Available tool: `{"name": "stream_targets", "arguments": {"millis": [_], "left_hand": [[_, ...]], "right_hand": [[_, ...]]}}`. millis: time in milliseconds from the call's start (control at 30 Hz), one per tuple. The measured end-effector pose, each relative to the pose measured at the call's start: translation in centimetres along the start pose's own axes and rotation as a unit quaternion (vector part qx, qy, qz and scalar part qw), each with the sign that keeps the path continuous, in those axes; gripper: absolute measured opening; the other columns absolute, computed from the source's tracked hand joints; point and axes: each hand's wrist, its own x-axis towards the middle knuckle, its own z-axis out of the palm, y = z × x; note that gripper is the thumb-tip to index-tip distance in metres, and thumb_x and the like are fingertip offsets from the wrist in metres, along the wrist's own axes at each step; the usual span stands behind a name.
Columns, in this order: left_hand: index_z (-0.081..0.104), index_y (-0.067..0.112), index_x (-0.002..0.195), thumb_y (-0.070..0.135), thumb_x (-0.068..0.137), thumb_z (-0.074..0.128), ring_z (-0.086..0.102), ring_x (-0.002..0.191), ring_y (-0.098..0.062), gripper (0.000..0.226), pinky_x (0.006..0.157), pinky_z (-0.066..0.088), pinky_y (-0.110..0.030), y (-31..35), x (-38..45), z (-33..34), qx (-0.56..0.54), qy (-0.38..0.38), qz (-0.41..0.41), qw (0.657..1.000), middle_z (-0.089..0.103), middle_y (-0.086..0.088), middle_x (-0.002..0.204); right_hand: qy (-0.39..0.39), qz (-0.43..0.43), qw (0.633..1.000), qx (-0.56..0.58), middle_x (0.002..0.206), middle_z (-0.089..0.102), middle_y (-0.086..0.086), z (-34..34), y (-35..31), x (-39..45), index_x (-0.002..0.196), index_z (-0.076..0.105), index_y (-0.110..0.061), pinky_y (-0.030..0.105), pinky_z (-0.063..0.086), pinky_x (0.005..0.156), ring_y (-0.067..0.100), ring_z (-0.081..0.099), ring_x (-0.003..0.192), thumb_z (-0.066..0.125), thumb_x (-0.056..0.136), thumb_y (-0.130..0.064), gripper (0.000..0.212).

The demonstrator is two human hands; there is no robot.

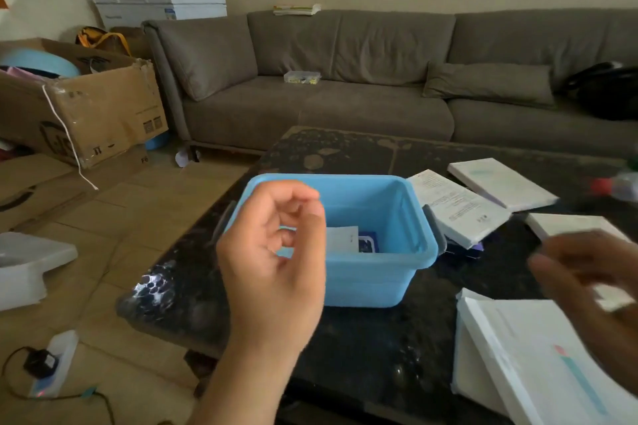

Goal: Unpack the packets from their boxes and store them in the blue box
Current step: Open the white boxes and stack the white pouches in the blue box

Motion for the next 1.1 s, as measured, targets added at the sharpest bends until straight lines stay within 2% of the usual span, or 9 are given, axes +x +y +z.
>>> {"name": "stream_targets", "arguments": {"millis": [67, 133, 267, 367, 433, 533, 633, 800, 1100], "left_hand": [[0.064, 0.023, 0.088, 0.025, 0.089, 0.057, 0.063, 0.067, -0.013, 0.007, 0.055, 0.048, -0.023, 0.5, -1.5, 1.2, 0.033, -0.104, 0.045, 0.993, 0.064, 0.012, 0.076], [0.065, 0.020, 0.085, 0.021, 0.088, 0.059, 0.059, 0.062, -0.012, 0.008, 0.052, 0.044, -0.018, 0.7, -2.8, 2.2, 0.042, -0.226, 0.049, 0.972, 0.062, 0.011, 0.072], [0.062, 0.025, 0.084, 0.024, 0.088, 0.060, 0.058, 0.066, -0.010, 0.005, 0.058, 0.044, -0.018, 0.6, -4.7, 3.9, 0.155, -0.472, -0.067, 0.865, 0.063, 0.010, 0.073], [0.062, 0.032, 0.087, 0.034, 0.089, 0.058, 0.057, 0.066, 0.002, 0.004, 0.065, 0.051, -0.021, 0.1, -5.7, 4.9, 0.251, -0.567, -0.119, 0.776, 0.064, 0.016, 0.076], [0.063, 0.037, 0.084, 0.035, 0.091, 0.060, 0.058, 0.065, 0.008, 0.008, 0.062, 0.046, -0.015, -0.2, -5.9, 5.7, 0.255, -0.601, -0.174, 0.737, 0.066, 0.018, 0.077], [0.067, 0.035, 0.086, 0.034, 0.093, 0.062, 0.060, 0.059, 0.010, 0.009, 0.060, 0.043, -0.011, -0.5, -6.4, 7.1, 0.217, -0.595, -0.256, 0.730, 0.068, 0.016, 0.074], [0.072, 0.028, 0.090, 0.032, 0.093, 0.062, 0.059, 0.053, 0.003, 0.011, 0.056, 0.045, -0.013, -0.6, -7.0, 8.3, 0.157, -0.556, -0.313, 0.754, 0.071, 0.009, 0.071], [0.075, 0.023, 0.086, 0.024, 0.091, 0.066, 0.054, 0.049, -0.011, 0.011, 0.042, 0.037, -0.014, -0.2, -7.9, 10.3, 0.052, -0.467, -0.384, 0.795, 0.066, 0.004, 0.061], [0.075, 0.008, 0.078, 0.026, 0.089, 0.065, 0.047, 0.046, -0.017, 0.023, 0.040, 0.035, -0.013, 1.1, -9.4, 12.8, -0.006, -0.442, -0.431, 0.786, 0.057, -0.002, 0.052]], "right_hand": [[-0.030, 0.011, 0.997, -0.065, 0.067, 0.056, -0.021, 0.4, 2.3, -3.4, 0.073, 0.053, -0.039, 0.017, 0.044, 0.060, -0.001, 0.057, 0.069, 0.048, 0.085, -0.071, 0.035], [-0.069, -0.074, 0.982, -0.161, 0.071, 0.053, -0.021, 1.3, 3.8, -6.0, 0.073, 0.045, -0.040, 0.014, 0.041, 0.068, 0.000, 0.054, 0.073, 0.053, 0.083, -0.069, 0.032], [-0.072, -0.182, 0.942, -0.274, 0.078, 0.063, -0.010, 2.8, 5.7, -8.1, 0.078, 0.049, -0.034, 0.036, 0.027, 0.106, 0.019, 0.068, 0.077, 0.049, 0.081, -0.043, 0.009], [-0.051, -0.133, 0.946, -0.292, 0.075, 0.066, -0.008, 3.7, 6.0, -8.4, 0.067, 0.060, -0.031, 0.042, 0.040, 0.098, 0.022, 0.069, 0.074, 0.038, 0.091, -0.056, 0.042], [-0.033, -0.127, 0.945, -0.299, 0.071, 0.064, -0.007, 3.8, 6.1, -8.4, 0.063, 0.060, -0.028, 0.044, 0.048, 0.089, 0.023, 0.067, 0.070, 0.044, 0.083, -0.054, 0.036], [0.004, -0.115, 0.950, -0.289, 0.060, 0.057, -0.004, 3.6, 6.3, -8.5, 0.054, 0.056, -0.022, 0.046, 0.054, 0.071, 0.026, 0.060, 0.059, 0.056, 0.068, -0.048, 0.029], [0.055, -0.112, 0.955, -0.268, 0.051, 0.050, -0.004, 3.7, 6.6, -8.6, 0.046, 0.047, -0.020, 0.035, 0.050, 0.060, 0.025, 0.052, 0.051, 0.061, 0.072, -0.045, 0.038], [0.140, -0.122, 0.957, -0.222, 0.047, 0.044, 0.000, 3.8, 7.4, -8.8, 0.044, 0.043, -0.016, 0.033, 0.043, 0.052, 0.027, 0.045, 0.045, 0.058, 0.088, -0.034, 0.050], [0.165, -0.110, 0.961, -0.194, 0.049, 0.044, 0.000, 3.3, 7.8, -8.9, 0.044, 0.049, -0.011, 0.032, 0.039, 0.051, 0.024, 0.044, 0.046, 0.055, 0.091, -0.034, 0.052]]}}
